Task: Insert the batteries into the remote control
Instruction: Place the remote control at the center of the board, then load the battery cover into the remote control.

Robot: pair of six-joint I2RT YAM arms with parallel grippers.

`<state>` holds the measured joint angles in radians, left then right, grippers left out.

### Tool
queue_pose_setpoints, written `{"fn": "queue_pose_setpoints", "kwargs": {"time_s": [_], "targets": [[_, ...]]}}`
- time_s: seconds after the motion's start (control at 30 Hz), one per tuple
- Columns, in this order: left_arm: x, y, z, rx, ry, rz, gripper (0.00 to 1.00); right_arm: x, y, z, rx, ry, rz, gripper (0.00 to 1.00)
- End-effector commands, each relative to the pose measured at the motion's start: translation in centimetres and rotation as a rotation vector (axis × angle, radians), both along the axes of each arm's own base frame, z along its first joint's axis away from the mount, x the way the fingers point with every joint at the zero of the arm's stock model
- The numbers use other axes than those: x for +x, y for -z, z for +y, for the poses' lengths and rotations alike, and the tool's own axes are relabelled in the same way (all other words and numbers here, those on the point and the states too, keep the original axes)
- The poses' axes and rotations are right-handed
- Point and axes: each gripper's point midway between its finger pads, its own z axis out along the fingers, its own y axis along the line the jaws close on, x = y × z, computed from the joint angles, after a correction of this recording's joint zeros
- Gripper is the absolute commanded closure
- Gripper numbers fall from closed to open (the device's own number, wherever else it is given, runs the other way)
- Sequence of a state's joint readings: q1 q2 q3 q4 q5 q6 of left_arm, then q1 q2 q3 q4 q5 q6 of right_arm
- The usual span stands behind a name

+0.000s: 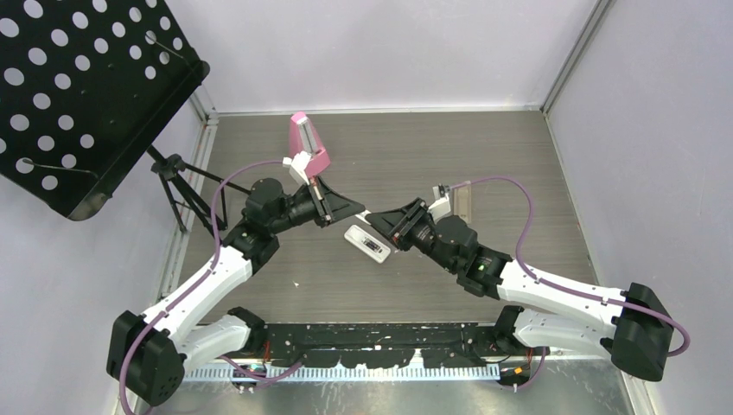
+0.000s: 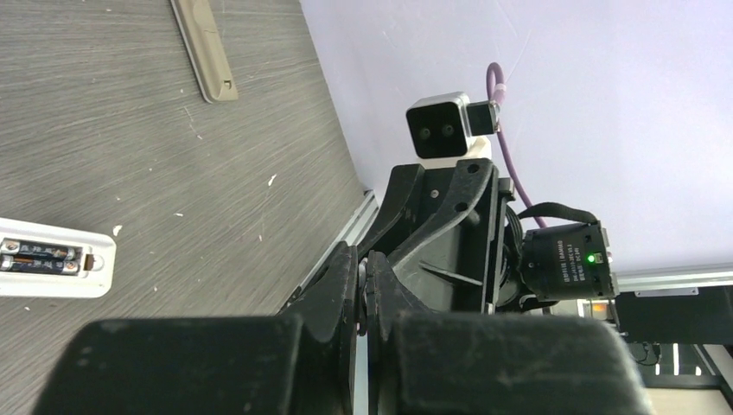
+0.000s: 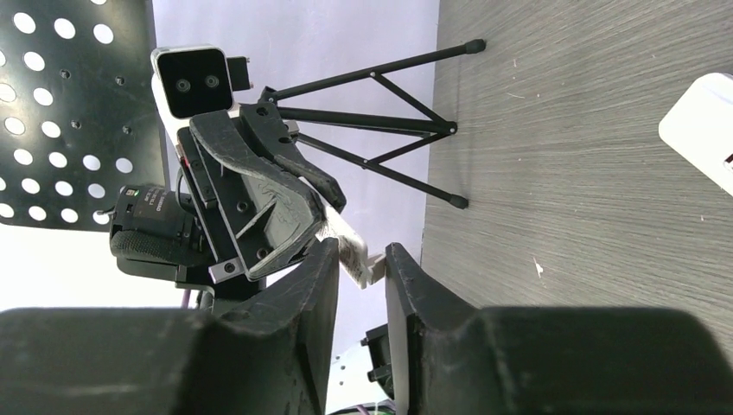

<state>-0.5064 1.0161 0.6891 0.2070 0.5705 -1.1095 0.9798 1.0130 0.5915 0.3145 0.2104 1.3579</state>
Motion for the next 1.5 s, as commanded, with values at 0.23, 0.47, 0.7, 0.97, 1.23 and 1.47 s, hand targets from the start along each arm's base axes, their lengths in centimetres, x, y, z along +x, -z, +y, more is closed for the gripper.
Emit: {"fn": "queue_pose_setpoints", "kwargs": {"time_s": [0.23,0.47,0.7,0.97,1.23,1.47], "targets": [[-0.3,-0.4,0.2,0.001,0.01,-0.037,0.68,0.4,-1.8,-0.6,0.032,0.033,-0.065,0.97],[1.6,5.8,3.3,0.233,-0.161,-0.005,0.15,1.0,2.9,-1.8,-0.098,0.101,0.027,0.99],[2.9,13.1,7.0,0.33,-0.271,0.194,0.1,2.0,9.9,-1.9,-0.24,0.171,0.218,0.99],[3.0,17.9,7.4,0.447,-0.223,0.259,0.13,3.7,14.9,-0.9,-0.28,0.19,0.282,0.99],[3.6,19.6,6.8,0.48,-0.173,0.268,0.21,5.2,17.8,-1.5,-0.339,0.243,0.327,0.99],[3.9,20.3,6.2,0.483,-0.127,0.278,0.24,5.7,18.3,-1.1,-0.302,0.221,0.33,0.99]]}}
